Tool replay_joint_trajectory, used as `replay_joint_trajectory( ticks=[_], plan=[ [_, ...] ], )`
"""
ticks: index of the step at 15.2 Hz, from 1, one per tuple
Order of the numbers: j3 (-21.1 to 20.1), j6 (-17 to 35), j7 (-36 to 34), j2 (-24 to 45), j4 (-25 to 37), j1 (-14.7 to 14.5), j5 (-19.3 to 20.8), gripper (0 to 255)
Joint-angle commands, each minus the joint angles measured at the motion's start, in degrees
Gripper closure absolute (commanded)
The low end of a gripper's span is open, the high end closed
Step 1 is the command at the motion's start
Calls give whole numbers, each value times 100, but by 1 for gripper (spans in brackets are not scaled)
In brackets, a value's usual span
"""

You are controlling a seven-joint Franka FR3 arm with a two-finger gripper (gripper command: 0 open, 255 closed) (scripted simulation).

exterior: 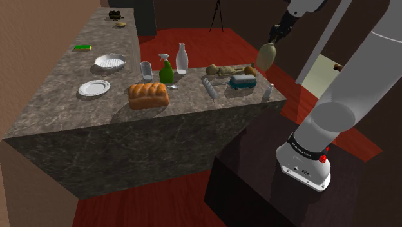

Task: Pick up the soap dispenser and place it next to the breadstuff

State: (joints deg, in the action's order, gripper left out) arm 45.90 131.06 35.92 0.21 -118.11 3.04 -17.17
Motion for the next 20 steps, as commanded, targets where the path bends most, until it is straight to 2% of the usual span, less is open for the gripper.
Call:
replay_joint_trajectory(
  ticks=[1, 12, 20],
  plan=[
    [-8, -127, -107, -76, 93, -9, 110, 255],
    [-48, -850, -486, -347, 679, -13, 493, 255],
    [-827, -471, -1916, -826, 156, -421, 1143, 255]
  ],
)
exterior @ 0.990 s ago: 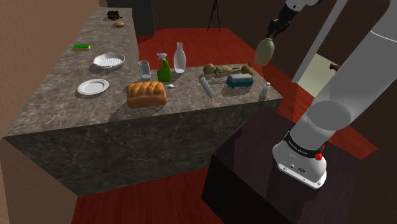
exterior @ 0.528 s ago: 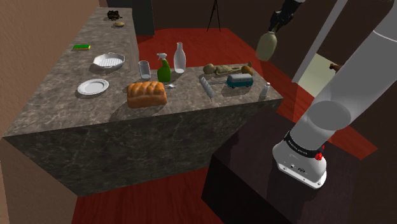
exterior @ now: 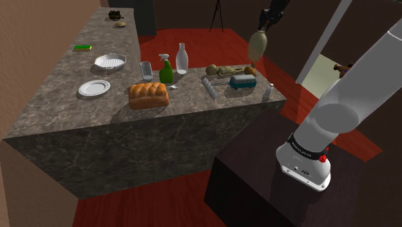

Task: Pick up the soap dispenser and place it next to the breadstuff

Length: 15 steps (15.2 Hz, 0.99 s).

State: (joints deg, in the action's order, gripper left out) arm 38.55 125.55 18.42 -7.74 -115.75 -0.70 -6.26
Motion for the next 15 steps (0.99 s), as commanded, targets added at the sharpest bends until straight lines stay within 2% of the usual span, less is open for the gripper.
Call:
replay_joint_trajectory(
  ticks=[1, 8, 15],
  plan=[
    [-186, 114, -330, -52, -114, -93, 103, 255],
    [-793, 285, -1393, -9, -161, -439, 333, 255],
    [-1304, 348, -2342, 321, 119, -814, 432, 255]
  ],
)
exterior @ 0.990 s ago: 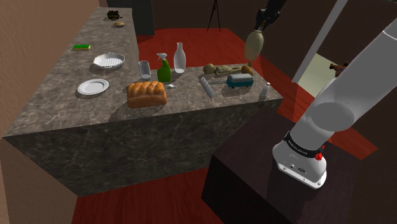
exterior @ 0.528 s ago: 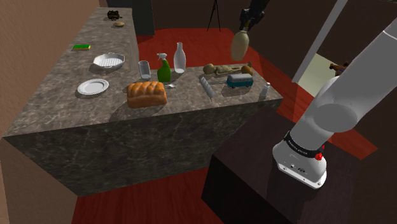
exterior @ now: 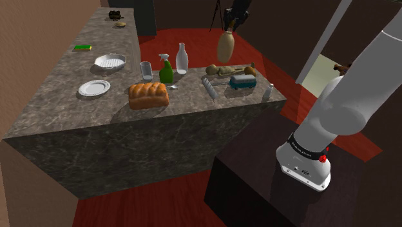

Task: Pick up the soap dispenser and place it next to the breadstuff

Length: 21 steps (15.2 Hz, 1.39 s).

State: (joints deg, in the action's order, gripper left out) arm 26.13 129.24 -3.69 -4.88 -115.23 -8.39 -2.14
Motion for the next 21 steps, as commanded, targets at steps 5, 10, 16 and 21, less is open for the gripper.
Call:
replay_joint_trajectory(
  ticks=[5, 10, 16, 21],
  plan=[
    [-368, -52, -745, 421, 470, -318, 50, 255],
    [-618, -158, -1305, 919, 1051, -586, 60, 255],
    [-861, -409, -1904, 1666, 2010, -878, 50, 255],
    [-986, -582, -2243, 2235, 2723, -1038, 29, 255]
  ],
)
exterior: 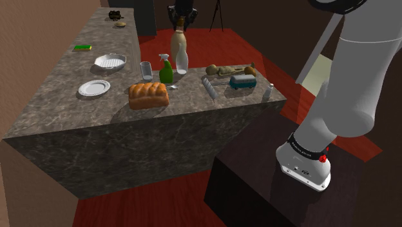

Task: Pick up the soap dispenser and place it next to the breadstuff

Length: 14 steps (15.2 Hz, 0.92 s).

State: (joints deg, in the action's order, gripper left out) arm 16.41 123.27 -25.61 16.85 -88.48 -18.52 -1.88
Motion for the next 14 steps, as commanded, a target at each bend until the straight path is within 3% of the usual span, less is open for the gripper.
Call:
replay_joint_trajectory(
  ticks=[1, 14],
  plan=[
    [-15, 91, -52, 66, -23, -27, 1, 255],
    [-47, 1016, -45, 260, -761, -26, -59, 255]
  ],
)
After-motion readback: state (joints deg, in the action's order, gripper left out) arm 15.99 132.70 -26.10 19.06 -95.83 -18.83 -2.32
